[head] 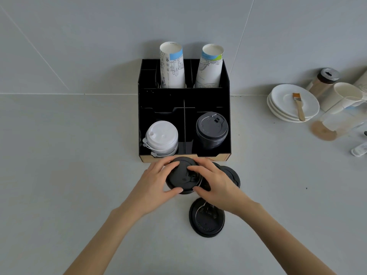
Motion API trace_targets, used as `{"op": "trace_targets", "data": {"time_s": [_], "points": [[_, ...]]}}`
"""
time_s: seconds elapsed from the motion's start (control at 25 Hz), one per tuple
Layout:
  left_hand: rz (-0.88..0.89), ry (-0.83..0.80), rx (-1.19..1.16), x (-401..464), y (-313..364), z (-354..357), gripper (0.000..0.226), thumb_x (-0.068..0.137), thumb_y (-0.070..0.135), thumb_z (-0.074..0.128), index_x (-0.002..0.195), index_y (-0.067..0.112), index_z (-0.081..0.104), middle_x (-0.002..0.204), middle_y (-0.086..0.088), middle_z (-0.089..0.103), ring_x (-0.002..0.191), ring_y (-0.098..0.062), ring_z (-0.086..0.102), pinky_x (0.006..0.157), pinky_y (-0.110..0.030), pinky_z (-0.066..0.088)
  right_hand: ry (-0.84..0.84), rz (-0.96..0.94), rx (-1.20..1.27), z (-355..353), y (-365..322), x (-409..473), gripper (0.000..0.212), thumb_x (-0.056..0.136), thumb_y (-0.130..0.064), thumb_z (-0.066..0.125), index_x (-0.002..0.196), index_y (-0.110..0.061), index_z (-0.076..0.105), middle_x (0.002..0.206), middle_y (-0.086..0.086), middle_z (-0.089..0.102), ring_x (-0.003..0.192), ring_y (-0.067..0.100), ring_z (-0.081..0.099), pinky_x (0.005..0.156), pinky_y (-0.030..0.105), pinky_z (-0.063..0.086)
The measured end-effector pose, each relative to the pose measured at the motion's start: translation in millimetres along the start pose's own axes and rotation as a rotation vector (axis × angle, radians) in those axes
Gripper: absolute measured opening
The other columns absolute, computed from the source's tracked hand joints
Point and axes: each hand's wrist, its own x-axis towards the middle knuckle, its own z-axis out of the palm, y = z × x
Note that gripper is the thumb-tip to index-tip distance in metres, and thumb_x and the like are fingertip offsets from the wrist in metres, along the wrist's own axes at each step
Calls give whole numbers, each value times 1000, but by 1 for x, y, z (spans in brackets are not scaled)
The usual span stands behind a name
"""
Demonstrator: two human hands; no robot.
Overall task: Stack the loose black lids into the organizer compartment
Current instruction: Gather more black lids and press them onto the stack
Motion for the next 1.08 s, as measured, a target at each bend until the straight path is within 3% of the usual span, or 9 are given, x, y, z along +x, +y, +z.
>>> {"op": "trace_targets", "data": {"time_s": [0.16, 0.36, 0.6, 0.76, 0.92, 1.08], "points": [[59, 74, -18, 18, 18, -17, 64, 75, 34, 65, 130, 21, 34, 139, 5, 33, 126, -7, 29, 103, -19, 22, 73, -16, -26, -31, -3, 4, 46, 81, -14, 61, 125, -17, 45, 142, 6, 35, 114, 26, 51, 96, 32, 45], [118, 87, 4, 55, 35, -33, 64, 76, 32, 65, 130, 16, 35, 139, 2, 37, 124, -7, 27, 94, -7, 11, 151, 3, -34, -62, 3, 16, 44, 81, -12, 61, 123, -15, 47, 141, 8, 36, 124, 20, 42, 96, 9, 26], [119, 61, 28, 98, 44, -33, 65, 77, 30, 65, 131, 13, 33, 139, -3, 36, 126, -16, 32, 98, -15, 19, 210, 33, -51, -85, 23, 37, 44, 80, -8, 62, 121, -13, 50, 139, 11, 40, 123, 23, 44, 89, -10, 17], [103, 40, 20, 119, 45, -30, 66, 78, 30, 64, 132, 12, 31, 139, -5, 35, 126, -19, 35, 105, -33, 30, 231, 68, -49, -88, 35, 47, 43, 81, -7, 60, 122, -12, 48, 139, 12, 39, 123, 25, 43, 86, -12, 15], [98, 35, 81, 134, 42, -23, 66, 78, 32, 63, 132, 12, 30, 141, -5, 36, 129, -21, 31, 106, -38, 26, 235, 111, -34, -87, 46, 55, 44, 82, -8, 59, 123, -11, 47, 140, 12, 36, 125, 24, 40, 87, -11, 14], [64, 6, 91, 139, 36, -15, 66, 79, 31, 62, 133, 13, 29, 142, -5, 35, 129, -22, 30, 106, -41, 26, 203, 146, -52, -81, 52, 60, 45, 83, -10, 58, 126, -12, 44, 143, 11, 33, 128, 25, 37, 93, 6, 19]]}}
